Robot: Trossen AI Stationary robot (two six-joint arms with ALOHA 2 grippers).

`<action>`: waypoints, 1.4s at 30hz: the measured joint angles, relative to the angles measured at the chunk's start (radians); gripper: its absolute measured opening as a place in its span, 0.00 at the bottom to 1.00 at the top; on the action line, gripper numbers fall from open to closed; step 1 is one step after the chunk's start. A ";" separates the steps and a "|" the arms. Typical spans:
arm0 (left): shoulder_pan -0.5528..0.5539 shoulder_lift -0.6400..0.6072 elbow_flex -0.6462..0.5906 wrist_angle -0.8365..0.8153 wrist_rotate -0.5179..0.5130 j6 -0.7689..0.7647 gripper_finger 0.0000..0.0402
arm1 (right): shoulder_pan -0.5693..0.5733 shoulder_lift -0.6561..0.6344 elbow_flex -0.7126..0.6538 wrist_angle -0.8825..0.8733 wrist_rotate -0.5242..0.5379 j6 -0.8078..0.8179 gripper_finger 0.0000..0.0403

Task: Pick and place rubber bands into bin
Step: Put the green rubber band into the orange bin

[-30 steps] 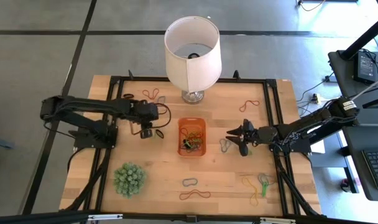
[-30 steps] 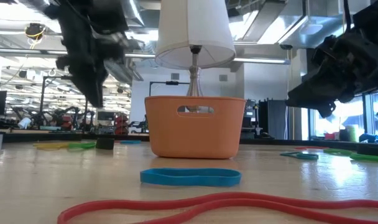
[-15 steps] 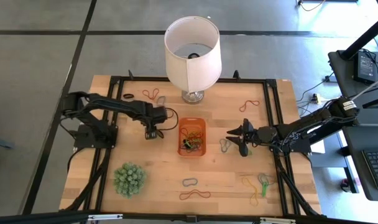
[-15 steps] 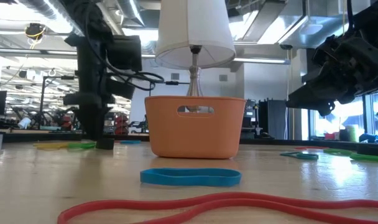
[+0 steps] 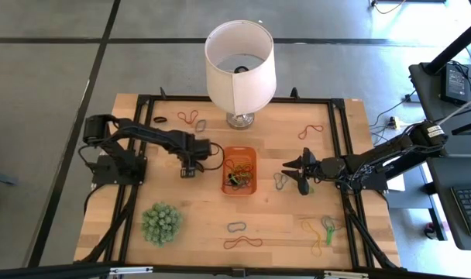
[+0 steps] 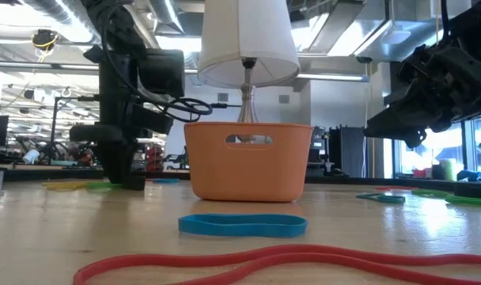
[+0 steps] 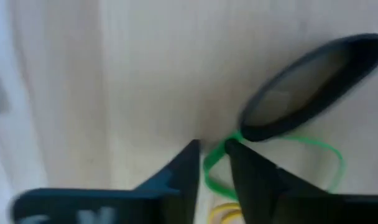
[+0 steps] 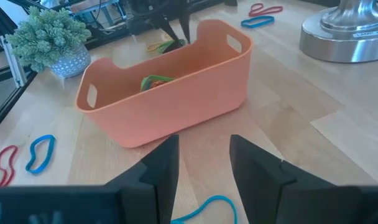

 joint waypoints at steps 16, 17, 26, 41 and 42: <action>-0.043 -0.123 0.321 -0.402 -0.027 -0.062 0.01 | 0.000 0.000 0.000 0.001 0.000 0.000 0.36; -0.051 -0.123 0.360 -0.410 -0.050 -0.060 0.01 | 0.000 0.000 0.000 0.001 0.000 0.000 0.36; -0.081 -0.041 0.683 -0.403 -0.122 0.023 0.01 | 0.000 0.000 0.000 0.005 0.000 -0.004 0.36; -0.070 0.387 1.023 -0.390 -0.071 0.164 0.01 | 0.000 0.000 0.000 0.008 0.000 -0.005 0.36; -0.070 0.406 1.025 -0.390 -0.056 0.164 0.01 | 0.000 0.000 0.000 0.007 0.000 -0.005 0.36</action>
